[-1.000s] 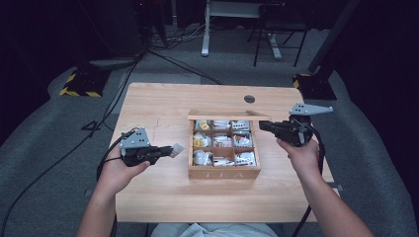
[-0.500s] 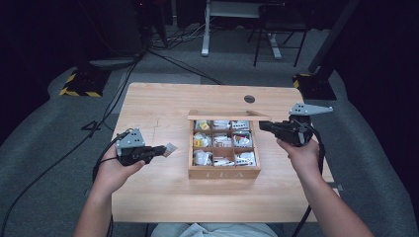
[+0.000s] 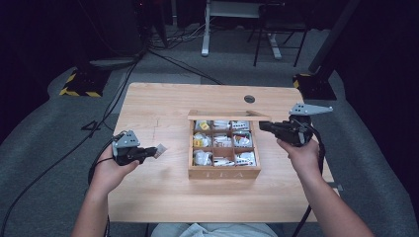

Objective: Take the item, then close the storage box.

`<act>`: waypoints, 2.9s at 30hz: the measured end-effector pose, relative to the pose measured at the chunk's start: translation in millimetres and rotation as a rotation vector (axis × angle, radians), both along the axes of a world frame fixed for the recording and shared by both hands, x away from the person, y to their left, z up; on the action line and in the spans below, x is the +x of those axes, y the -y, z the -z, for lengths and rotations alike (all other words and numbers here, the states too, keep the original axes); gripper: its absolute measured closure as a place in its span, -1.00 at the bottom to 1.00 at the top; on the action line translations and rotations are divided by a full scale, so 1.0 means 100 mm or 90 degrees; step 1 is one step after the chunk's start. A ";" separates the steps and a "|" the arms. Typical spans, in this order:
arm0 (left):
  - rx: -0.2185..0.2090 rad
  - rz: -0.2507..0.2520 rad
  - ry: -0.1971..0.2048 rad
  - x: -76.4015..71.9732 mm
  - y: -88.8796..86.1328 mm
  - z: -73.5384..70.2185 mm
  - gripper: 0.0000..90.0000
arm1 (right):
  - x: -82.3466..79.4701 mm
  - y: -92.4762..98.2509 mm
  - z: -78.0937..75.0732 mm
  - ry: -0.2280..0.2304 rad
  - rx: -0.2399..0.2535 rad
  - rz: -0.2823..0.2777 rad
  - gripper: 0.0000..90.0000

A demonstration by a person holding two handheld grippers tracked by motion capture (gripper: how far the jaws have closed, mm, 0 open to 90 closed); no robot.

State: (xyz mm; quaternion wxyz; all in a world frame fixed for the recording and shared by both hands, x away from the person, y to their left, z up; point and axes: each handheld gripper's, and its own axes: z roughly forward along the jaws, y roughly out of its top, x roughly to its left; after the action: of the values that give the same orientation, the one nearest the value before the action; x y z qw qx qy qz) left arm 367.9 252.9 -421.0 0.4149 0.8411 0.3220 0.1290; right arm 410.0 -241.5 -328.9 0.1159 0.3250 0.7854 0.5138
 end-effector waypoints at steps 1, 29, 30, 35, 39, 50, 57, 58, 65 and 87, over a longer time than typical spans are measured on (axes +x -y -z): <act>0.002 0.001 -0.001 0.01 -0.01 0.01 0.99 | 0.00 0.00 0.00 0.000 0.000 0.000 1.00; 0.075 -0.058 -0.040 0.12 -0.10 0.26 0.99 | 0.00 0.00 0.00 -0.002 -0.001 0.000 1.00; 0.077 -0.055 -0.043 0.13 -0.09 0.27 0.99 | 0.00 0.00 0.00 -0.002 -0.001 -0.001 1.00; 0.091 -0.052 -0.047 0.13 -0.06 0.29 0.98 | 0.00 0.00 0.00 -0.001 0.000 -0.001 1.00; 0.086 -0.048 -0.055 0.13 -0.04 0.31 0.90 | 0.00 0.00 0.00 -0.001 0.000 -0.002 1.00; 0.017 -0.016 -0.071 0.12 0.02 0.30 0.36 | 0.00 0.01 0.01 -0.001 0.001 -0.003 1.00; 0.005 -0.006 -0.060 0.08 0.07 0.23 0.23 | -0.01 0.01 0.01 -0.001 0.001 -0.003 1.00; 0.003 -0.007 -0.057 0.07 0.08 0.22 0.23 | 0.00 0.01 0.01 -0.001 0.001 -0.003 1.00; -0.013 0.011 -0.037 -0.04 0.13 0.14 0.15 | 0.00 0.01 0.00 -0.002 0.002 -0.003 1.00; -0.023 0.086 -0.039 -0.41 0.39 0.37 -0.01 | -0.03 0.03 0.04 -0.010 0.004 -0.013 1.00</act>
State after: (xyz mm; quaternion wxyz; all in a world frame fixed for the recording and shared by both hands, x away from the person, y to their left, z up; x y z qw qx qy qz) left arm 326.6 213.5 -458.5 0.4279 0.8568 0.2794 0.0688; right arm 407.4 -244.4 -333.1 0.1033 0.3213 0.7880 0.5150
